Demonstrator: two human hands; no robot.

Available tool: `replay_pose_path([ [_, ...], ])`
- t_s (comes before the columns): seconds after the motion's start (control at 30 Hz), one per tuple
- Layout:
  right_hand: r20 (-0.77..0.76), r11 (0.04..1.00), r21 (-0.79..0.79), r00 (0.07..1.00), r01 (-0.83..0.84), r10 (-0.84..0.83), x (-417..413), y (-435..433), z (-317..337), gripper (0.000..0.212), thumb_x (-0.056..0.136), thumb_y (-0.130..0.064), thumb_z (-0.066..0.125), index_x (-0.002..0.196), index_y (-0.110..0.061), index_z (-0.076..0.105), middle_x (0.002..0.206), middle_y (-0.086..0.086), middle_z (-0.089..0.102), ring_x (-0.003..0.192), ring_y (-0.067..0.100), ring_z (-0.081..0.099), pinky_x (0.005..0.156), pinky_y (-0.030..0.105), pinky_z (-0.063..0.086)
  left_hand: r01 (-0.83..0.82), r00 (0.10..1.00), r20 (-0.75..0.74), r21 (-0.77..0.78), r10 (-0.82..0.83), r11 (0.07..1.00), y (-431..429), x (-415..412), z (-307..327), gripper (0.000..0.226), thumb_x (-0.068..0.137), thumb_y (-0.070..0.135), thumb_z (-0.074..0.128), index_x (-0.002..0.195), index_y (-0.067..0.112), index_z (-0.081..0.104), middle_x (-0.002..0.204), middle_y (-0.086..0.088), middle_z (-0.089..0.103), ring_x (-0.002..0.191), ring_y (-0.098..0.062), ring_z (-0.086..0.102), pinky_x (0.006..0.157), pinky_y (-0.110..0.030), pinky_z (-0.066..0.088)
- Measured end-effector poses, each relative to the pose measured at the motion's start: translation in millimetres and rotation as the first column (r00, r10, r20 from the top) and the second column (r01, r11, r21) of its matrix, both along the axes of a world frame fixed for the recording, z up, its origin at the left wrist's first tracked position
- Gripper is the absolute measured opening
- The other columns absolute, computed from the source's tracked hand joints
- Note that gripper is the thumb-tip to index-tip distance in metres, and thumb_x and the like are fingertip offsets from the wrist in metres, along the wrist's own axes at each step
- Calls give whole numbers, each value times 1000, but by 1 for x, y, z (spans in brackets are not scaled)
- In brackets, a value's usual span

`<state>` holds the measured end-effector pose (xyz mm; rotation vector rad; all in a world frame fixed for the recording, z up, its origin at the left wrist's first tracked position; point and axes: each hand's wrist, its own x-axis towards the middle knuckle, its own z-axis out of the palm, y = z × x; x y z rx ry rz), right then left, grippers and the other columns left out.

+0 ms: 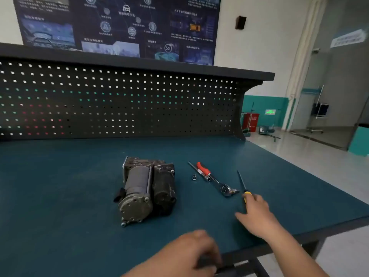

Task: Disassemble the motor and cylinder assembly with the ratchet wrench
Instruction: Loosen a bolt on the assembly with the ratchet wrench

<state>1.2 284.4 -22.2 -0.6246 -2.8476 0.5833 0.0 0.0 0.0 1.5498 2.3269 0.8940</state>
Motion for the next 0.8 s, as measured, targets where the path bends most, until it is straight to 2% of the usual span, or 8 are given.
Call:
replay_pose_path([
  [0.03, 50, 999, 45, 999, 10, -13, -3, 3, -1, 53, 94, -26, 51, 142, -15, 28, 147, 7, 22, 132, 26, 30, 104, 33, 36, -53, 999, -9, -38, 52, 998, 46, 9, 4, 24, 88, 32, 57, 112, 29, 59, 116, 9, 49, 114, -3, 46, 101, -21, 36],
  [0.17, 64, 996, 83, 997, 35, -40, -23, 34, -11, 56, 95, -6, 37, 148, -12, 21, 151, 10, 20, 132, 27, 33, 107, 30, 32, -150, 984, -104, -84, 141, 985, 102, -15, -9, 44, 88, 28, 57, 131, 21, 47, 132, -1, 38, 127, -17, 34, 106, -29, 32],
  [0.27, 79, 995, 93, 996, 37, -44, -41, 68, -2, 58, 93, -2, 38, 148, -17, 24, 153, 4, 24, 135, 25, 34, 107, 34, 34, -202, 973, -144, -138, 182, 970, 125, -34, -18, 51, 89, 28, 56, 136, 18, 42, 134, -5, 35, 127, -23, 32, 105, -33, 31],
  [0.43, 62, 998, -5, 996, -67, 67, -73, 107, 6, 57, 91, 1, 46, 144, -20, 36, 152, 3, 31, 134, 23, 37, 104, 28, 33, -322, 937, -183, -124, 298, 938, 157, -66, -22, 58, 89, 25, 52, 142, 20, 30, 135, -9, 31, 124, -30, 36, 103, -41, 36],
  [0.53, -23, 997, -71, 1000, -12, 11, -82, 109, -1, 52, 90, -5, 52, 138, -24, 43, 146, 3, 38, 127, 23, 43, 97, 31, 37, -396, 905, -209, -94, 371, 913, 178, -84, -15, 58, 89, 21, 52, 142, 21, 28, 139, -7, 28, 120, -32, 41, 96, -44, 42],
  [0.67, -231, 984, 119, 968, 131, -101, -78, 97, -11, 46, 88, -22, 62, 132, -18, 49, 138, 5, 46, 126, 26, 42, 100, 42, 36, -421, 880, -309, -154, 361, 894, 199, -102, -13, 48, 90, 25, 53, 134, 12, 37, 133, -8, 39, 117, -32, 43, 91, -43, 41],
  [0.73, -365, 977, 154, 927, 147, -82, -77, 91, -8, 40, 86, -19, 65, 125, -12, 56, 135, 9, 48, 130, 29, 38, 105, 45, 30, -418, 884, -297, -149, 363, 896, 203, -110, -16, 41, 92, 26, 54, 127, 9, 45, 126, -9, 44, 115, -32, 42, 91, -43, 42],
  [0.8, -445, 989, 131, 896, 68, -3, -77, 82, -5, 26, 84, -11, 66, 111, -11, 65, 130, 8, 51, 129, 28, 38, 104, 43, 30, -407, 888, -282, -111, 364, 906, 202, -117, -17, 37, 91, 27, 57, 122, 8, 50, 123, -10, 47, 113, -33, 44, 92, -42, 42],
])
